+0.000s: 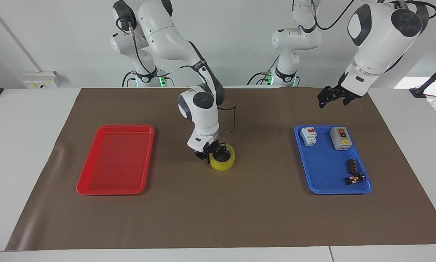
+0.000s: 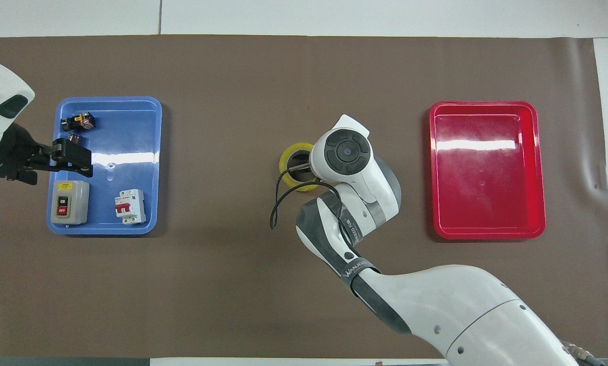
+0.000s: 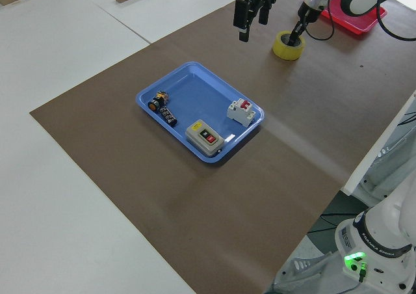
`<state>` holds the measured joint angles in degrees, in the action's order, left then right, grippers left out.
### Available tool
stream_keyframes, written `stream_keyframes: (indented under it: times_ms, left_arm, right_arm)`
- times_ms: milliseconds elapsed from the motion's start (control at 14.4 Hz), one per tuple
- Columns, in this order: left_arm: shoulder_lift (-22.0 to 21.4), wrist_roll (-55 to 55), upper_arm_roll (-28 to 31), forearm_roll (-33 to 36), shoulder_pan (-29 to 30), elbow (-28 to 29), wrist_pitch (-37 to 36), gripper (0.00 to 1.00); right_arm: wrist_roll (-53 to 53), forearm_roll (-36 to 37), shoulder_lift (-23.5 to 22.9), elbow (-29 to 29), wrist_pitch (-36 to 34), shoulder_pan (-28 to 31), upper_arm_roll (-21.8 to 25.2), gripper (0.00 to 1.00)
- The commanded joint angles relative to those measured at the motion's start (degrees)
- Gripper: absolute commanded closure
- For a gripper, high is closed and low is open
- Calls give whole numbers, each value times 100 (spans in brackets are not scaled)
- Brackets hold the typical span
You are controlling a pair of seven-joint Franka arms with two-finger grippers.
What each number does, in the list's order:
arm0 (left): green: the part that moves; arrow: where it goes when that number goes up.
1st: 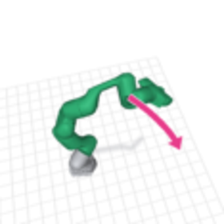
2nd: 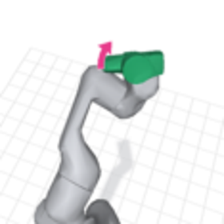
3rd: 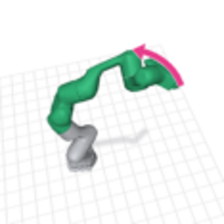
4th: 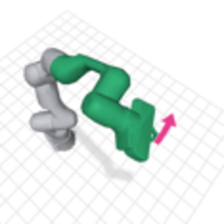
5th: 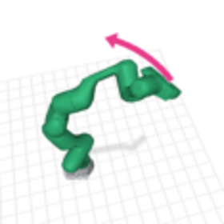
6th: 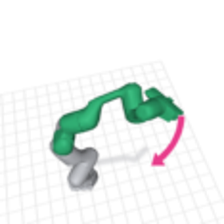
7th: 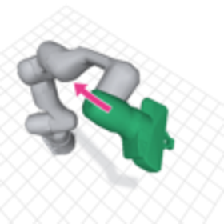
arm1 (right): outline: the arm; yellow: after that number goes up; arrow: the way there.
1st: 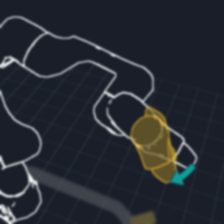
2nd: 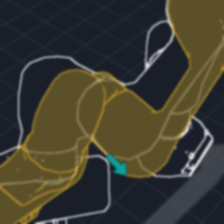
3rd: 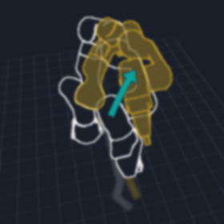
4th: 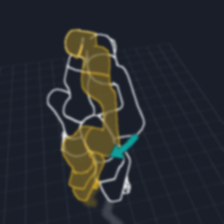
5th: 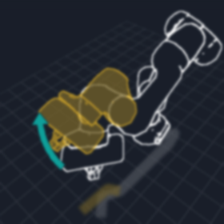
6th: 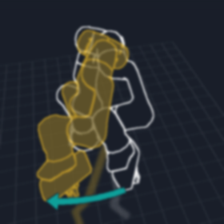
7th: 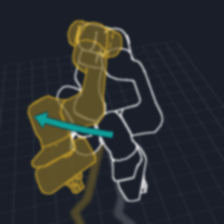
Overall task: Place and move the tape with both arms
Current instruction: 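Grasp the yellow tape roll with the right gripper, then carry the tape with the right gripper and lower it into the red tray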
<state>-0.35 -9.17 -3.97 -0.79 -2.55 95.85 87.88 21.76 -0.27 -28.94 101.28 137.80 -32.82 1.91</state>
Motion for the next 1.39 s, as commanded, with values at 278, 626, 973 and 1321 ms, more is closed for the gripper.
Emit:
stream_keyframes:
  times_ms: [278,626,973,1321]
  left_arm:
    - [-202,65,-69,-132,27,57,-51,0]
    - [-237,65,-69,-132,35,30,-60,0]
    - [-237,47,-60,-132,97,30,-60,0]
    - [-237,47,-51,-132,88,30,-69,0]
  right_arm:
    - [-13,563,457,-874,-2151,477,46,100]
    - [-2574,554,1609,258,-2460,1872,37,100]
    - [-4580,502,1821,891,-1839,3042,37,100]
    - [-5785,19,2076,1911,-723,3773,28,100]
